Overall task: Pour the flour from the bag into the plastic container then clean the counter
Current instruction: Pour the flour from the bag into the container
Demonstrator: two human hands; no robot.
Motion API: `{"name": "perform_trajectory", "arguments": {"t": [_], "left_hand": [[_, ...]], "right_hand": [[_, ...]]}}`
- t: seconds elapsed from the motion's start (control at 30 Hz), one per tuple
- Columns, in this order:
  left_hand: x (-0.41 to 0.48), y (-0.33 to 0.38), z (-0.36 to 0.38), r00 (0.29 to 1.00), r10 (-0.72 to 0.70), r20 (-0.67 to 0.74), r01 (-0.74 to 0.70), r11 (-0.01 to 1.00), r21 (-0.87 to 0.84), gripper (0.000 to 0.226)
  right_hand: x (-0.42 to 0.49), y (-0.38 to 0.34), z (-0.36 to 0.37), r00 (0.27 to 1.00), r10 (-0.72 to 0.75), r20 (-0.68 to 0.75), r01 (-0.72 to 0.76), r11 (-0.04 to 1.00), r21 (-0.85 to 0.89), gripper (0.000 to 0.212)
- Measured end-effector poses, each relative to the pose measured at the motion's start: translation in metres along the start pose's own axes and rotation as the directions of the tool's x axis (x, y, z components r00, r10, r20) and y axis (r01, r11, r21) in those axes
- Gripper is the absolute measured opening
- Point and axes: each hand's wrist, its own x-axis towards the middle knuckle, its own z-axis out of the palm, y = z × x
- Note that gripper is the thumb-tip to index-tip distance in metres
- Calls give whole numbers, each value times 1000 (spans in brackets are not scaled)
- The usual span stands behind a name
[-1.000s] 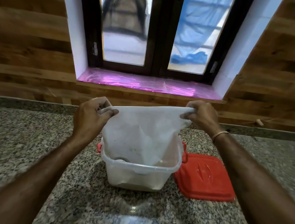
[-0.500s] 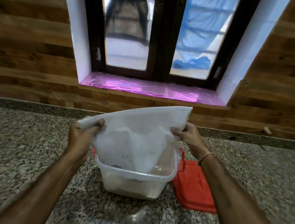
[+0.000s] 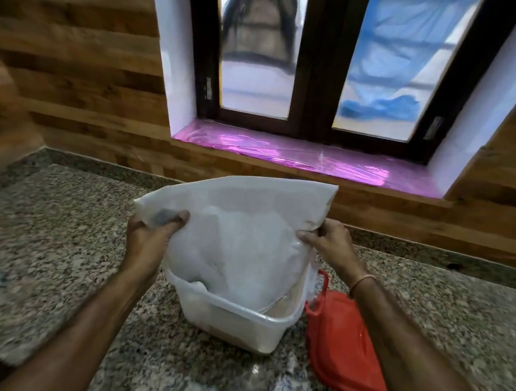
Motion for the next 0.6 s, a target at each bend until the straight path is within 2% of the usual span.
{"name": "perform_trajectory", "arguments": {"t": [0.07, 0.1, 0.17, 0.2, 0.23, 0.27, 0.33, 0.4, 0.47, 0.5, 0.53, 0.57, 0.6], "left_hand": [[-7, -7, -4, 998, -29, 49, 27, 999, 27, 43], [-11, -13, -6, 995, -62, 78, 59, 997, 47, 41], [-16, -20, -11, 994, -98, 53, 94, 993, 76, 38], [-17, -20, -12, 995, -93, 23, 91, 993, 71, 38], [-17, -18, -12, 997, -76, -3, 76, 995, 65, 40], [-16, -15, -11, 999, -48, -22, 49, 997, 60, 43], [-14, -10, -8, 999, 1, -36, 1, 998, 64, 49], [-12, -13, -10, 1000, -5, -12, 7, 993, 117, 47], [-14, -18, -16, 997, -59, 49, 49, 982, 184, 50], [-15, -19, -19, 996, -70, 54, 58, 979, 198, 52], [-14, -19, -21, 997, -57, 48, 47, 981, 190, 54], [-12, -17, -22, 999, -39, 34, 32, 985, 171, 52], [-9, -14, -19, 1000, -22, 20, 19, 988, 153, 47]], "right_hand": [[1, -8, 2, 997, -52, -48, 55, 997, 59, 39], [3, -13, 0, 997, -71, -34, 76, 981, 177, 31], [8, -17, -6, 985, -120, 127, 61, 917, 394, 28], [8, -17, -7, 967, -134, 218, 32, 909, 415, 30], [10, -12, -6, 952, -122, 282, 14, 933, 359, 29], [10, -7, -1, 955, -79, 285, 11, 973, 232, 26], [10, 3, 6, 987, -31, 158, 32, 999, -2, 17], [11, 4, 9, 997, -65, 48, 62, 996, 67, 15], [14, -2, 5, 992, -128, 10, 121, 954, 275, 26], [17, -6, 0, 984, -171, 43, 142, 913, 382, 27], [17, -10, -4, 976, -199, 91, 144, 897, 417, 24], [17, -11, -6, 964, -223, 142, 142, 889, 434, 24], [15, -9, -7, 960, -218, 176, 140, 919, 369, 21]]}}
